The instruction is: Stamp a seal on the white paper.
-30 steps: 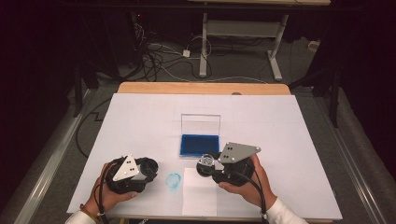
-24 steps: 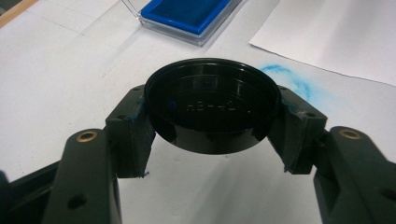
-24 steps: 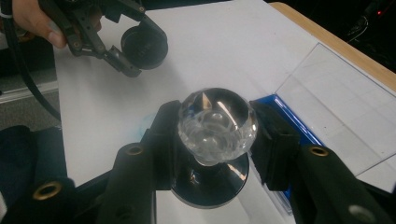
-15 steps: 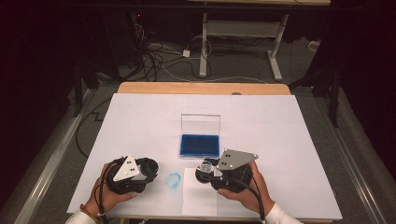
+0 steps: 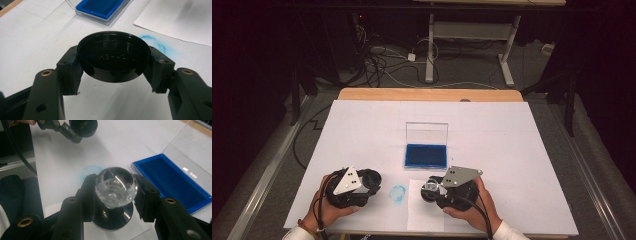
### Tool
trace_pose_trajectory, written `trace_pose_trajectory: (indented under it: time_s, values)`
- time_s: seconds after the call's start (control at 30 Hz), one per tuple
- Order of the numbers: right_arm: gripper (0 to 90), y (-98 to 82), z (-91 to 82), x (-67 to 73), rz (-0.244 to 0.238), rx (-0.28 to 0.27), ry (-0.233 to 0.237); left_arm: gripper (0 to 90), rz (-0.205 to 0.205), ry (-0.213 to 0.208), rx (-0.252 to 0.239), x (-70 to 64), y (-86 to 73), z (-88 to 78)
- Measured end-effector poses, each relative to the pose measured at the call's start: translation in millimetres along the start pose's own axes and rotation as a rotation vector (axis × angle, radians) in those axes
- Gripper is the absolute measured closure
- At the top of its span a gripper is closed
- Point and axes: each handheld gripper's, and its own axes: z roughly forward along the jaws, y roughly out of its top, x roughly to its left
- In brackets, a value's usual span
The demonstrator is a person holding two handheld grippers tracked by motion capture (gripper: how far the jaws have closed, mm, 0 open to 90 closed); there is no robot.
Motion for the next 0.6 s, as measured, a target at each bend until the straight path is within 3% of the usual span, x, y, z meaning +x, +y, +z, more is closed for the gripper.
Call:
trace_pose_trajectory:
  time_s: [0.6]
  values:
    - [57.1,-7.1,15.7,7.2,-0.002,0.04,0.039,36.7,0.004,-0.009,0.007,-0.2,-0.4,0.3]
